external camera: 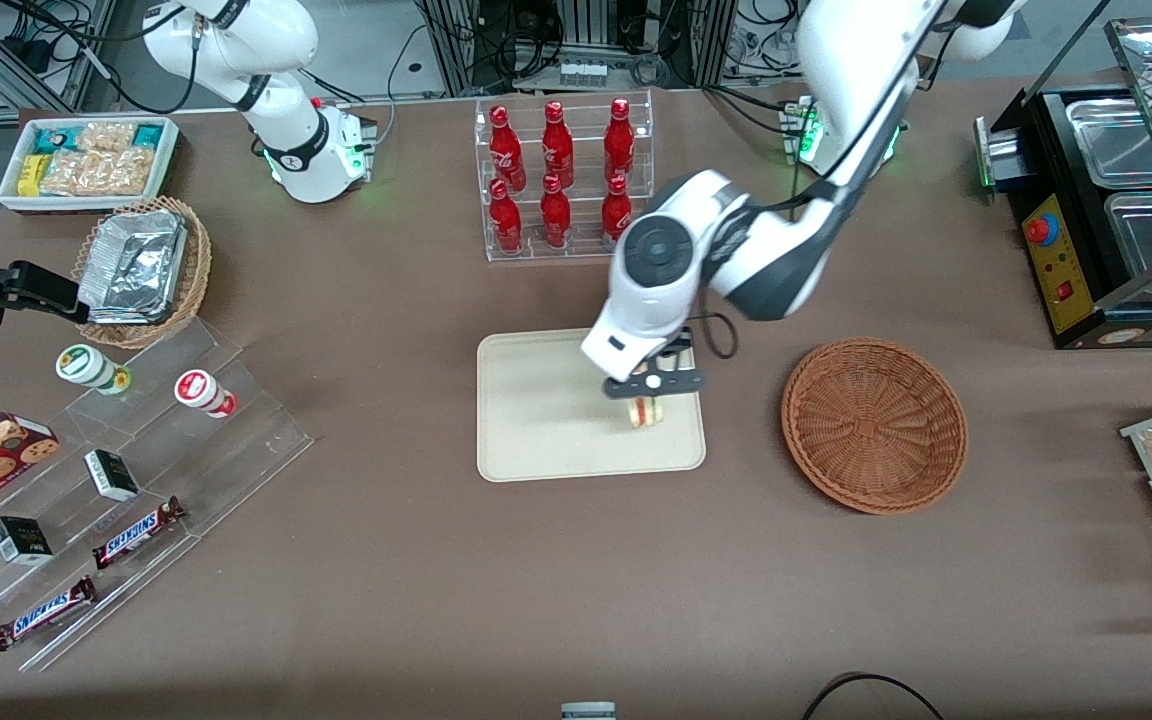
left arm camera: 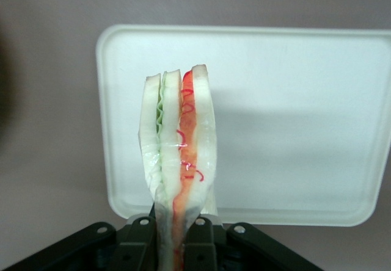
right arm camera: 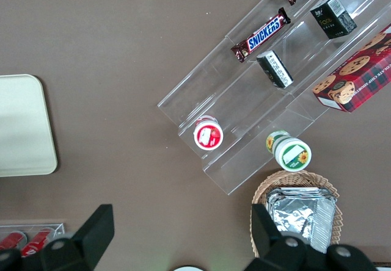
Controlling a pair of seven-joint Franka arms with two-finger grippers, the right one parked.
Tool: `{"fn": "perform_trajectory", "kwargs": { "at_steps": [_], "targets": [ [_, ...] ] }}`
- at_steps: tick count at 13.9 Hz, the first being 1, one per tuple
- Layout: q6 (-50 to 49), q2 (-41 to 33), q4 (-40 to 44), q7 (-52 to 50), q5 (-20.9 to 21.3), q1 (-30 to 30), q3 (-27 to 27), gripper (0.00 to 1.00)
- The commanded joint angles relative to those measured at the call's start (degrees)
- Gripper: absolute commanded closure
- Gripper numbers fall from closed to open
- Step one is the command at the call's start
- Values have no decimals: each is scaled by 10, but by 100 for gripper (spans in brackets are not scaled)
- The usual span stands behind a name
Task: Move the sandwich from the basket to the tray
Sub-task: 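Lift the sandwich and carry it over the cream tray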
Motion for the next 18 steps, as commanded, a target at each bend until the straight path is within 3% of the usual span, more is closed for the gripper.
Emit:
{"fn": "perform_trajectory", "kwargs": {
  "at_steps": [1,5,10,18],
  "targets": [
    [-4,43,41,-23,16,-31,5,100],
    [43,75,41,-28,17,-51,7,100],
    [93,104,41,-40,52,-66,8,100],
    [98,118,38,-39,72,-68,11,100]
  ]
}}
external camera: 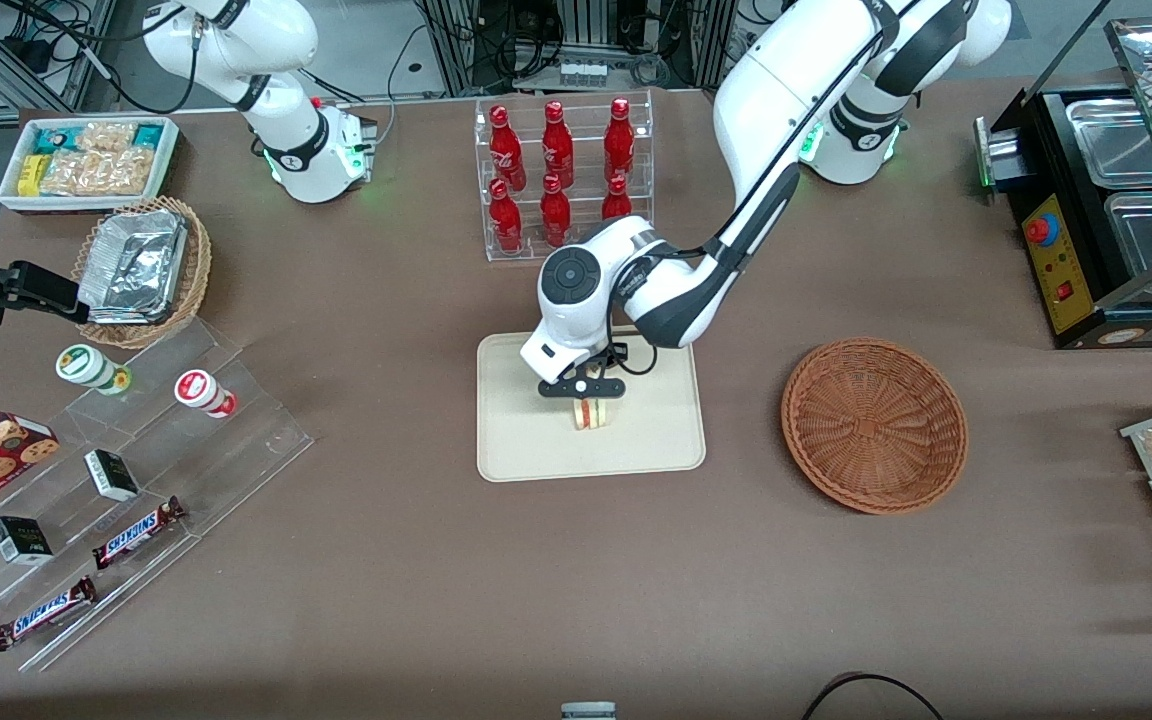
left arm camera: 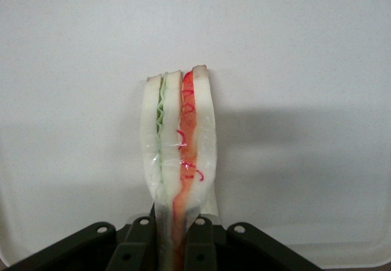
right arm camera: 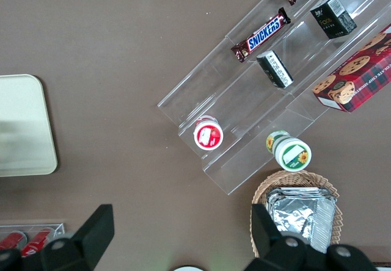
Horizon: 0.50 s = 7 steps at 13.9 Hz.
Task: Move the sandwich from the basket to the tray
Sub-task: 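Lower the sandwich onto the tray and open the left gripper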
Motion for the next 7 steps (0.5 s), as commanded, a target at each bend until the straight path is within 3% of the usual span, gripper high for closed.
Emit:
{"fn": "perform_trajectory", "kwargs": {
  "at_steps": [1,2,3,4,7],
  "targets": [
    [-2,8,13,-14,18,-9,7,100],
    [-2,8,13,-15,16,-9,7,80],
    [-3,6,14,-30,11,-8,7,35],
    [-3,4,15,-44,17,-6,7,0],
    [-7,-11,16,-56,14,-3,8,0]
  ]
}}
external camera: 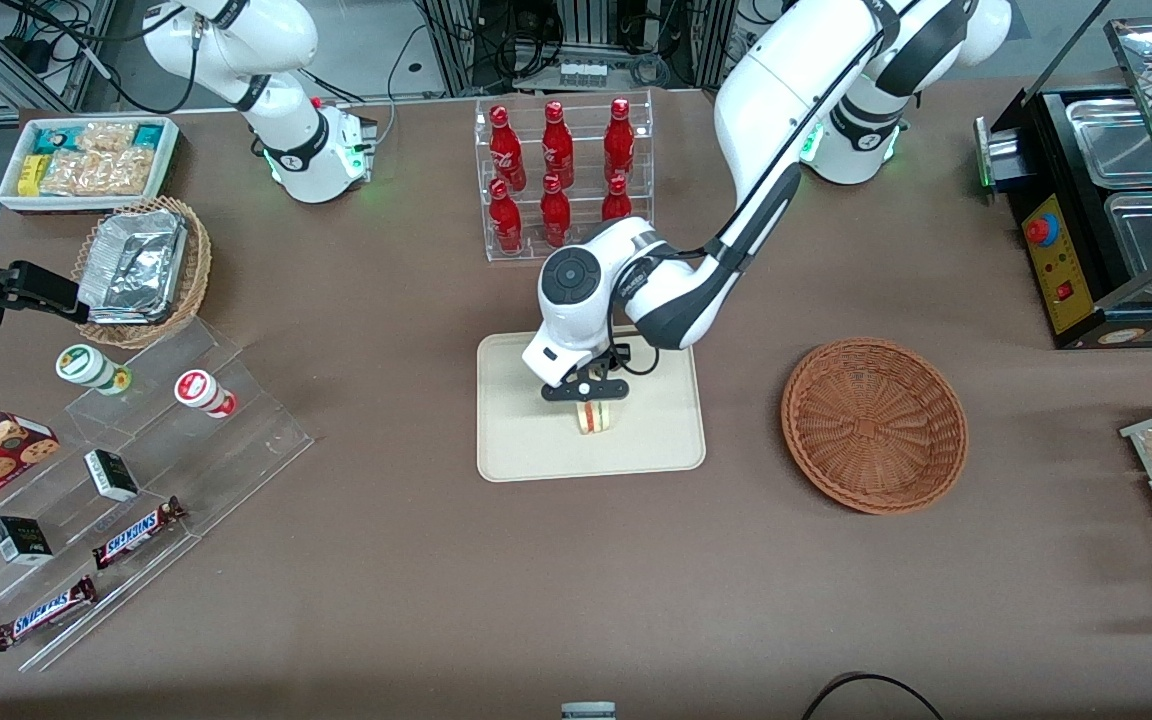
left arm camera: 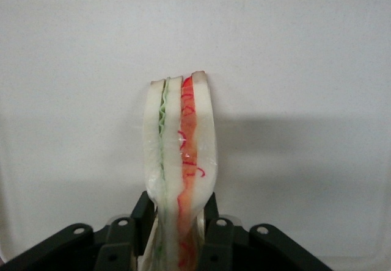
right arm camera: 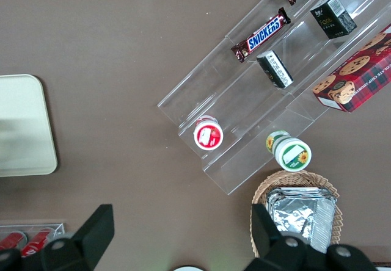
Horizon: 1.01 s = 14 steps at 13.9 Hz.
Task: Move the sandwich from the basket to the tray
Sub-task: 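Lower the sandwich onto the tray and open the left gripper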
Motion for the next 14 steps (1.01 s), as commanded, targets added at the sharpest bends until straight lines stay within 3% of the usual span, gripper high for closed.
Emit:
{"fn": "perform_trajectory", "kwargs": {
  "at_steps": [1,6,11,14],
  "targets": [
    [-20,-25,5,-24,4,-3,5,0],
    [-125,-106,1,-63,0,20,5,0],
    [-217,-195,-10,-51,-16,83,3,0],
    [-242,-268,-46,29,-38,142,2,0]
  ]
}}
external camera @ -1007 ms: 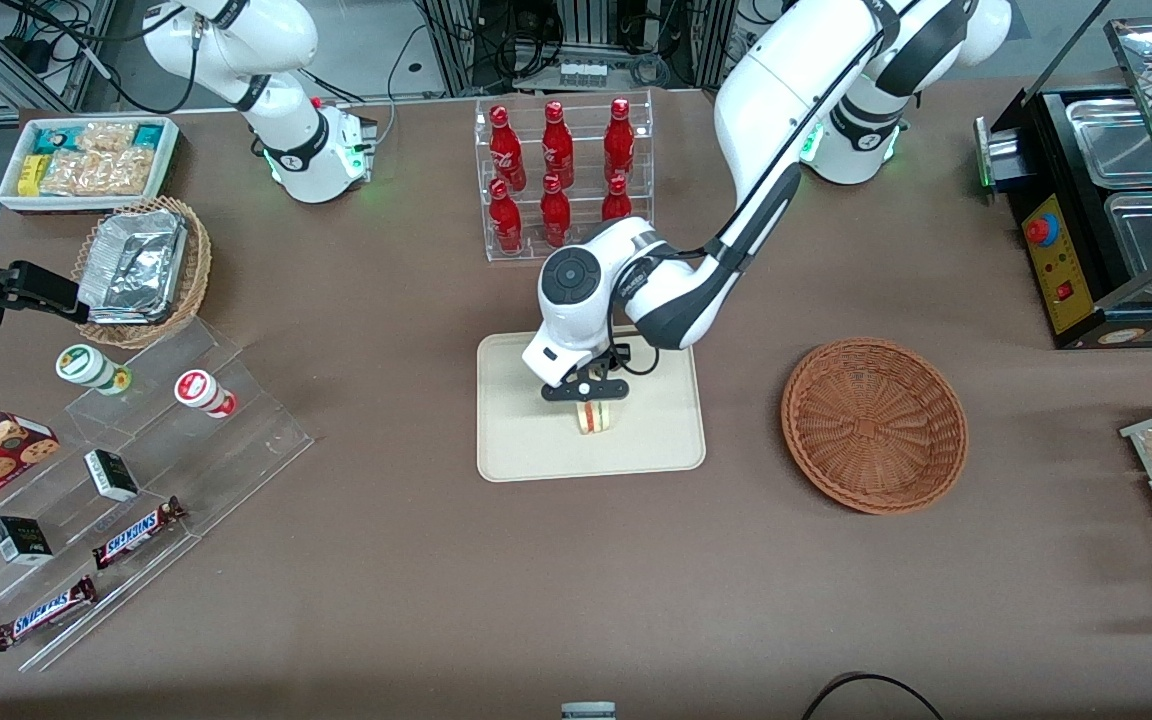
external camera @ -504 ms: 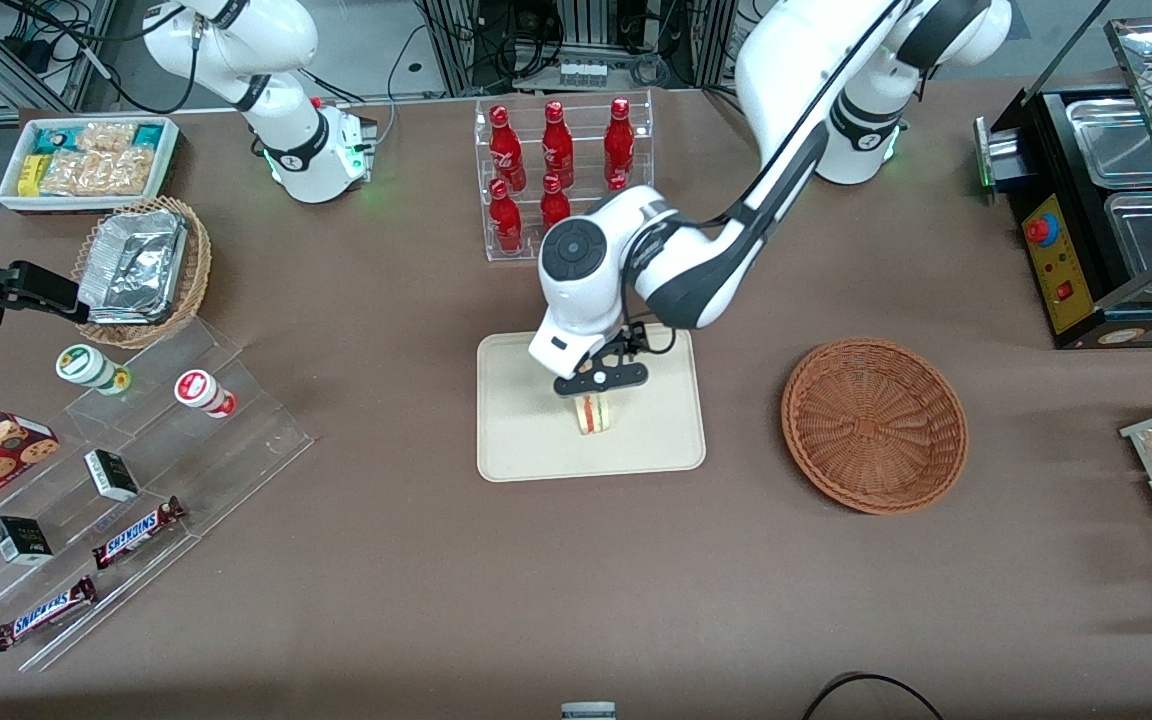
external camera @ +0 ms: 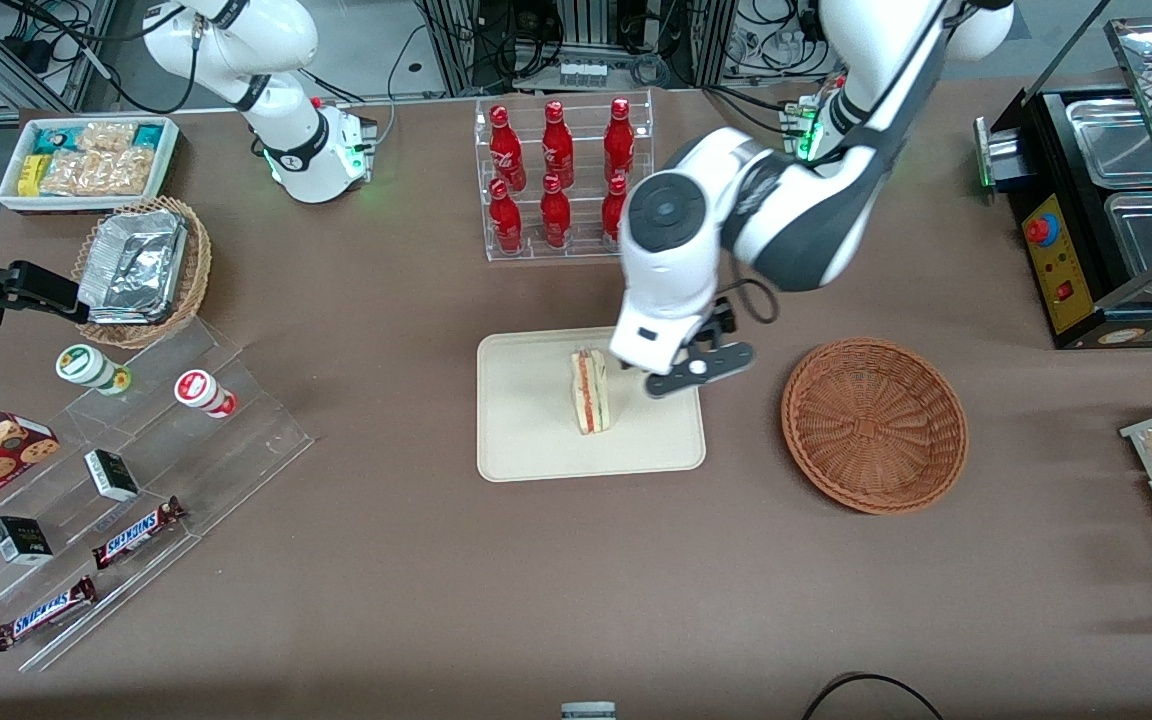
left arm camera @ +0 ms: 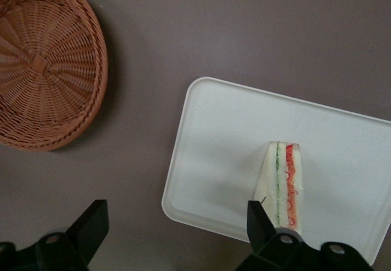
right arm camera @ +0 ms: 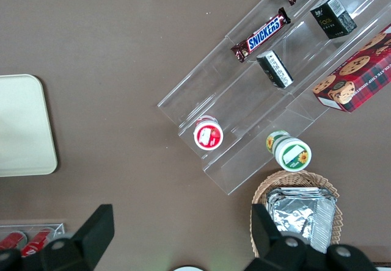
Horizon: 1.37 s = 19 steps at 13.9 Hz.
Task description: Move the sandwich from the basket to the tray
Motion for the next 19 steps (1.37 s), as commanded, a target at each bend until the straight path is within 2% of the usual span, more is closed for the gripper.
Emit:
{"fn": "perform_trajectory", "kwargs": {
  "at_steps": [1,9,11,13,15,19],
  "targets": [
    [-37,-82,-49,86,-41,58,-3,0],
    [-144,-166,-50,388,-98,243,-2,0],
    [-162,-185,-50,451,-99,284,-1,0],
    [-172,-200,-50,506,-95,303,1,0],
    [-172,-207,-49,518,-91,325,1,0],
    [-171,-211,-43,519,-84,318,17,0]
  ]
}}
